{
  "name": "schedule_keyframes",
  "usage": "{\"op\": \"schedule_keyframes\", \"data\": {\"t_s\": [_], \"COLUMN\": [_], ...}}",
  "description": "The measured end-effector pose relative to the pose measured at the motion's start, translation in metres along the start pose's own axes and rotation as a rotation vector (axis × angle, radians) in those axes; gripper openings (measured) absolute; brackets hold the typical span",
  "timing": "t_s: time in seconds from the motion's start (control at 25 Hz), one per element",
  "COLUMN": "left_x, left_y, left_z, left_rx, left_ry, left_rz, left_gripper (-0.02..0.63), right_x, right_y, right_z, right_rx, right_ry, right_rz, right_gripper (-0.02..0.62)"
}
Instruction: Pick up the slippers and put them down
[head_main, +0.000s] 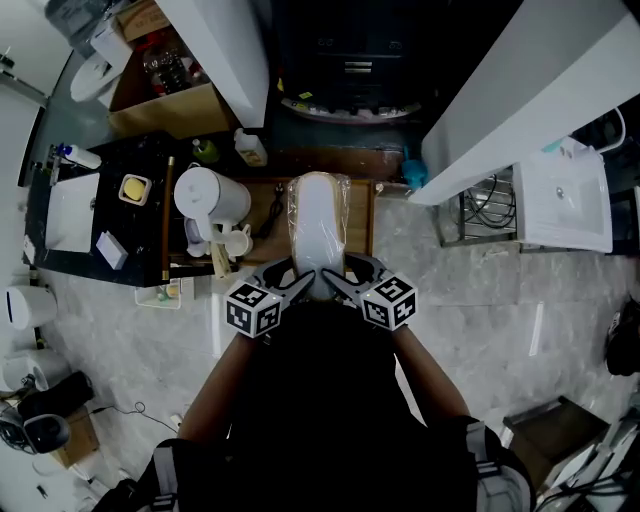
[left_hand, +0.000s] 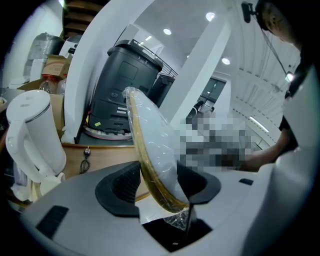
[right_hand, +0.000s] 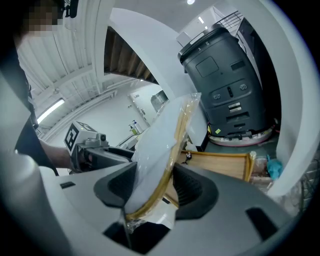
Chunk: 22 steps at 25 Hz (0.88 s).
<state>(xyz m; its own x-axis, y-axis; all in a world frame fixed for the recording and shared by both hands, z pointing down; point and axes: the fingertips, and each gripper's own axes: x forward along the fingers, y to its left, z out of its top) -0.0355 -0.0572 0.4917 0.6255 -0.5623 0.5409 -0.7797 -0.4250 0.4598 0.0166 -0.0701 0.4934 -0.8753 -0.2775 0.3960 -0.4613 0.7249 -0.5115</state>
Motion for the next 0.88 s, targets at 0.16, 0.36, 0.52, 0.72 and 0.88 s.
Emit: {"op": "schedule_keyframes", "data": {"t_s": [0.16, 0.36, 0.52, 0.72, 0.88], "left_x": [0.004, 0.012, 0.017, 0.025, 0.028], "left_y": [0.0, -0.001, -0.001, 0.004, 0.012], "left_z": [-0.004, -0.004, -0.003, -0.01, -0.019], "left_rx": [-0.006, -0.006, -0.004, -0.013, -0.026], "left_ry": [0.007, 0.009, 0.008, 0.019, 0.044], "left_rz": [0.024, 0.045, 0.048, 0.048, 0.05], "left_gripper": [0.235, 0.235, 0.235, 0.235, 0.235], "right_x": [0.0, -0.002, -0.002, 0.002, 0.01], "right_y": [-0.005, -0.012, -0.017, -0.025, -0.028], "right_z": [-0.003, -0.004, -0.004, -0.011, -0.02], "right_rx": [-0.005, 0.004, 0.001, -0.002, 0.019], "right_ry": [0.009, 0.004, 0.006, 0.027, 0.048], "right_rz": [0.029, 0.043, 0.045, 0.045, 0.044], "right_gripper": [0.225, 0.225, 0.225, 0.225, 0.225]}}
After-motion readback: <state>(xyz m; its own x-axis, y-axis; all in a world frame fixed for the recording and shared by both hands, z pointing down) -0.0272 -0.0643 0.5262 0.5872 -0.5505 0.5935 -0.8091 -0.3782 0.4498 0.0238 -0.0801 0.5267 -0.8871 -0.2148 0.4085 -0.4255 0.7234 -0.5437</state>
